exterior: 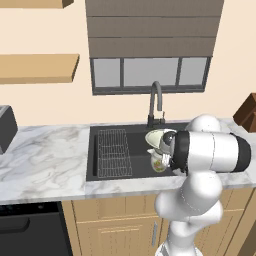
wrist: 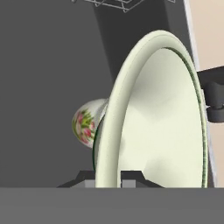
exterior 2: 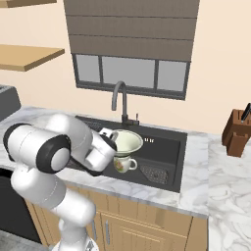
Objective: Pick the bowl and cup and place them in the sink. Then turn on the water.
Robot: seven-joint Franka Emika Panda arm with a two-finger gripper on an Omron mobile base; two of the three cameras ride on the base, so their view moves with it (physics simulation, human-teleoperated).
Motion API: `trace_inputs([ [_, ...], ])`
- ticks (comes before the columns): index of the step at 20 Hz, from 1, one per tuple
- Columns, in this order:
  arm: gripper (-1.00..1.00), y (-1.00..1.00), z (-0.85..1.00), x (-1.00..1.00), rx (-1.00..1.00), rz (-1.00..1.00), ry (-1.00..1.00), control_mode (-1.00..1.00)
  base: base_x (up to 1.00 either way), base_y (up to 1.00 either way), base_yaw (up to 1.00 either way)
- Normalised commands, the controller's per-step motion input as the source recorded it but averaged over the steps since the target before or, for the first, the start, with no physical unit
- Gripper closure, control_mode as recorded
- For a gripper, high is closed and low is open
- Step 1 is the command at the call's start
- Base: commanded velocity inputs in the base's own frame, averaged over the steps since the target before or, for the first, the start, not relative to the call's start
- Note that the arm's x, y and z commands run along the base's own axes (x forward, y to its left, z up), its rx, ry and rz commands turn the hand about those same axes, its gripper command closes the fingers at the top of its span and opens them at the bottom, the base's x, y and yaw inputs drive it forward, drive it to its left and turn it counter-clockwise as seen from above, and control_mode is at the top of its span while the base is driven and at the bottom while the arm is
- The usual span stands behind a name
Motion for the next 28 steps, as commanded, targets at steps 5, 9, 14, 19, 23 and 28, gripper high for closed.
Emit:
trace_inputs([
  [5, 1.0, -0.24, -0.08, 0.01, 0.0, 0.0, -0.06, -1.0, 0.0, 0.0, 0.0],
  [9, 1.0, -0.27, -0.09, 0.03, 0.0, 0.0, -0.05, -1.0, 0.0, 0.0, 0.0],
  [14, 1.0, -0.34, -0.11, 0.01, 0.0, 0.0, -0.04, -1.0, 0.0, 0.0, 0.0],
  [19, 1.0, -0.38, -0.11, 0.0, 0.0, 0.0, -0.02, -1.0, 0.0, 0.0, 0.0],
  [23, 1.0, -0.39, -0.09, 0.0, 0.0, 0.0, 0.0, -1.0, 0.0, 0.0, 0.0],
  [28, 1.0, -0.4, -0.09, 0.0, 0.0, 0.0, 0.0, -1.0, 0.0, 0.0, 0.0],
])
